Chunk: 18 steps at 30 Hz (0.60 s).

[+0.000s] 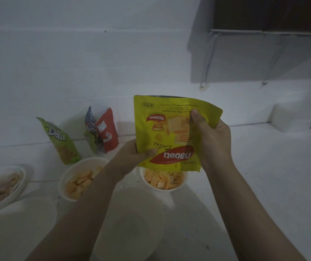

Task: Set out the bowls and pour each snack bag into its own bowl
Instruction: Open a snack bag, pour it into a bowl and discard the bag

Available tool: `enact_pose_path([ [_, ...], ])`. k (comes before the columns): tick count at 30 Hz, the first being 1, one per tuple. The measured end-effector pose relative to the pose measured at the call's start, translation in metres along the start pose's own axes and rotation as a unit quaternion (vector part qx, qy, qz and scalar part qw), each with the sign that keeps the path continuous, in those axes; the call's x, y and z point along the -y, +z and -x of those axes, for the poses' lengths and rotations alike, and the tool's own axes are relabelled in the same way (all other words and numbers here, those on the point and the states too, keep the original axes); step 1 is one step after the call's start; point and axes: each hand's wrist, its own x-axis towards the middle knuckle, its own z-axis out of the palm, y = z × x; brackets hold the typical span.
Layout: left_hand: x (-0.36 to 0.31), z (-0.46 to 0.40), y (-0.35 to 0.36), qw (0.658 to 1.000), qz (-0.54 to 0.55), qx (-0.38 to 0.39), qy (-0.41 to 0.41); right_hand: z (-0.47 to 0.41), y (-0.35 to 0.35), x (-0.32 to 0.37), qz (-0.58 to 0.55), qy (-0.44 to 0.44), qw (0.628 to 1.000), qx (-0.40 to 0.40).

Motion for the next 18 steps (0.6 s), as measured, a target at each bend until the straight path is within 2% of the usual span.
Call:
enact_pose_path([
  [6, -0.002, 0.0, -0.002, 0.997, -0.079, 0.01, -0.021, 0.005, 0.0, -0.009, 0.04, -0.02, 0.999, 0.002],
  [8, -0.015, -0.001, -0.005, 0.998, -0.052, 0.022, -0.005, 0.004, -0.004, -0.009, 0.05, -0.027, 0.998, -0.002],
  [11, -0.042, -0.01, -0.006, 0.998, 0.006, -0.024, 0.057, 0.005, -0.008, -0.009, 0.076, -0.045, 0.996, 0.007],
  [15, -0.062, -0.021, 0.004, 0.992, 0.017, -0.09, 0.085, 0.006, -0.009, -0.006, 0.065, -0.059, 0.996, 0.017],
  [18, -0.065, -0.023, 0.008, 0.985, 0.041, -0.115, 0.12, 0.006, -0.015, -0.007, 0.078, -0.062, 0.993, 0.061],
])
